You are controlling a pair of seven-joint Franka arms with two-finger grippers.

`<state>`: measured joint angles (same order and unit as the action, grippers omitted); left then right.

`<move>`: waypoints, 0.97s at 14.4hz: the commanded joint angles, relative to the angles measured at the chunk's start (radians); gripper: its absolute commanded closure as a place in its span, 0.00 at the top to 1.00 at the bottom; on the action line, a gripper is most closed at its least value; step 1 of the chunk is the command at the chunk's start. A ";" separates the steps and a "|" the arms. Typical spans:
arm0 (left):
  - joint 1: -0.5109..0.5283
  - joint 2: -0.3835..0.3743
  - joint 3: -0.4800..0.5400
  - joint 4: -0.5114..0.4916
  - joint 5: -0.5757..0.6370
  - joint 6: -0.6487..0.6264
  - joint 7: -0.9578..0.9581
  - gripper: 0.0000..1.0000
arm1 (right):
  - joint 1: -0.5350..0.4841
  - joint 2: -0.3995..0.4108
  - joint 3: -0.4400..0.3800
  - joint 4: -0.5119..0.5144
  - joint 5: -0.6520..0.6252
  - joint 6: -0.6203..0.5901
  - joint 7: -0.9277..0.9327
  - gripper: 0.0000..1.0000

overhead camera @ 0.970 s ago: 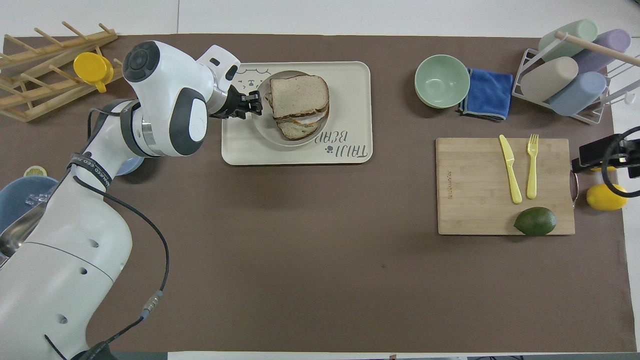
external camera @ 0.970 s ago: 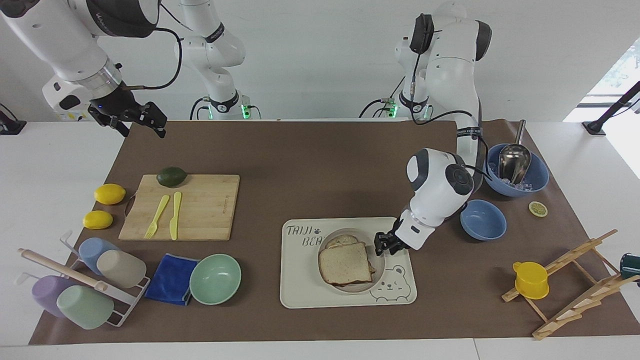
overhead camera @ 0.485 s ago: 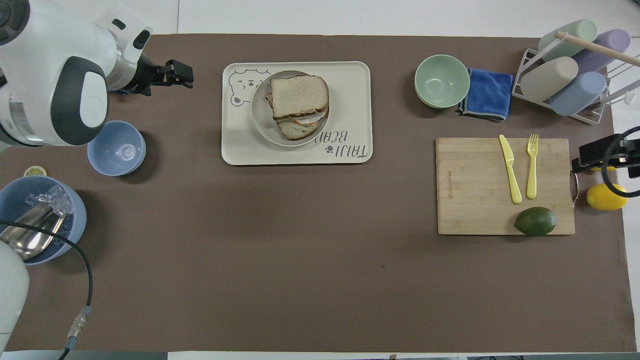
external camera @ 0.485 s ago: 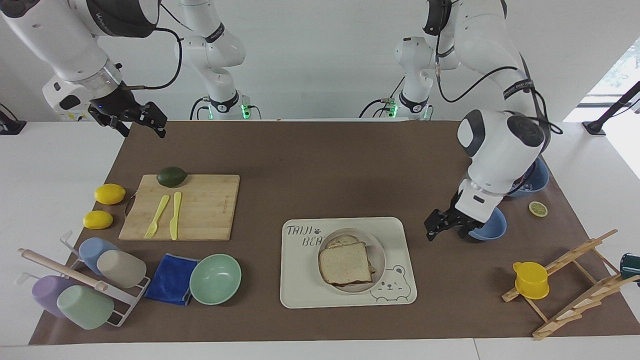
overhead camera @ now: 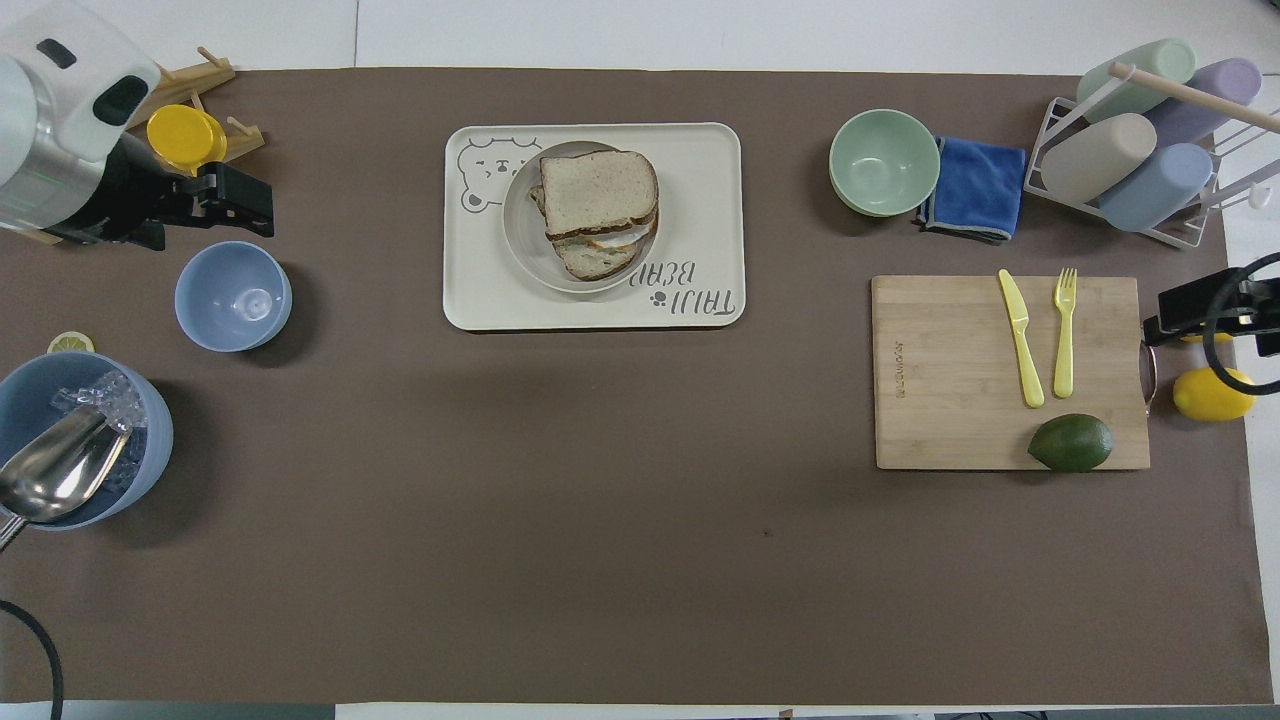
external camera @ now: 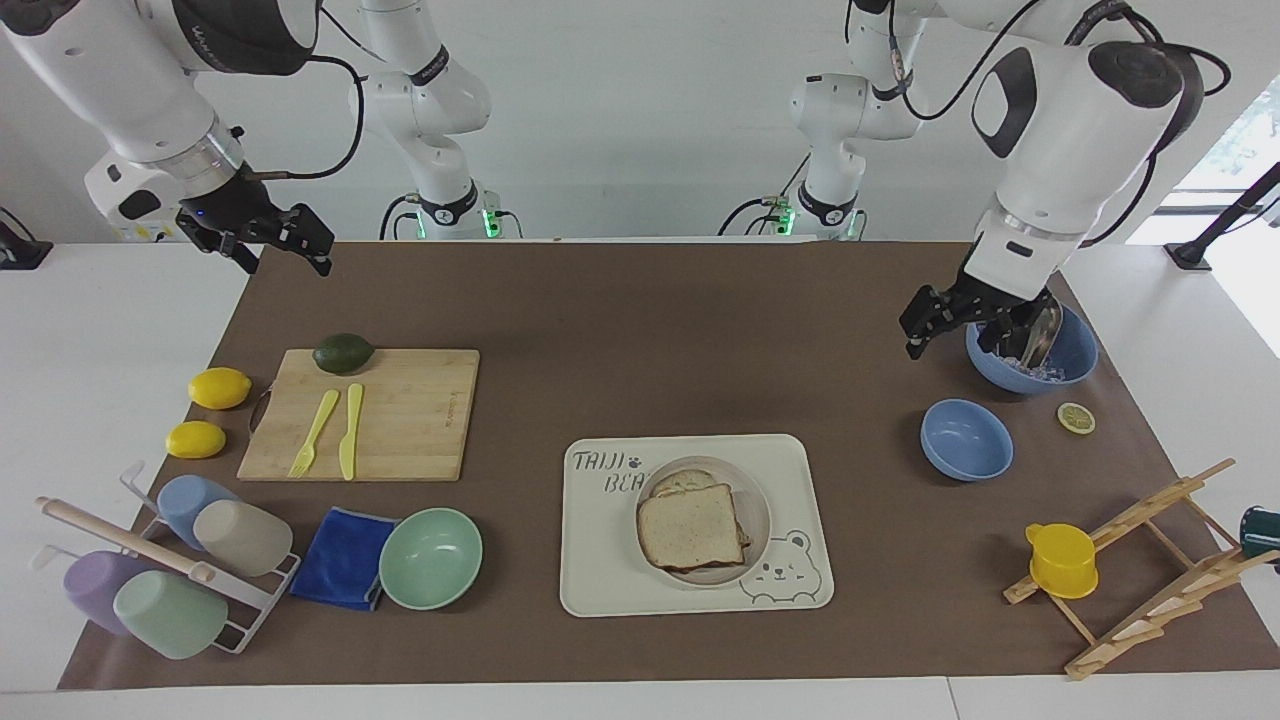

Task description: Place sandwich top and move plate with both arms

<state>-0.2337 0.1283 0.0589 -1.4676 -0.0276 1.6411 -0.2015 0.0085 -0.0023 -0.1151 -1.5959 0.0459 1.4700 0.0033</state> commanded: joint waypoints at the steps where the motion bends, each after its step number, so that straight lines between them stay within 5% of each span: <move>1: 0.026 -0.099 -0.005 -0.051 0.017 -0.104 0.008 1.00 | -0.005 -0.016 0.005 -0.015 -0.005 0.001 -0.016 1.00; 7: 0.164 -0.233 -0.123 -0.272 0.015 -0.062 0.086 1.00 | -0.005 -0.016 0.005 -0.015 -0.005 0.001 -0.016 1.00; 10: 0.148 -0.217 -0.125 -0.246 0.015 0.019 0.079 1.00 | -0.005 -0.016 0.005 -0.015 -0.005 0.001 -0.016 1.00; 14: 0.134 -0.173 -0.122 -0.143 0.018 -0.079 0.077 1.00 | -0.004 -0.016 0.005 -0.015 -0.005 0.001 -0.016 1.00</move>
<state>-0.0963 -0.0644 -0.0645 -1.6670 -0.0256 1.6167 -0.1372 0.0085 -0.0023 -0.1151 -1.5959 0.0459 1.4700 0.0033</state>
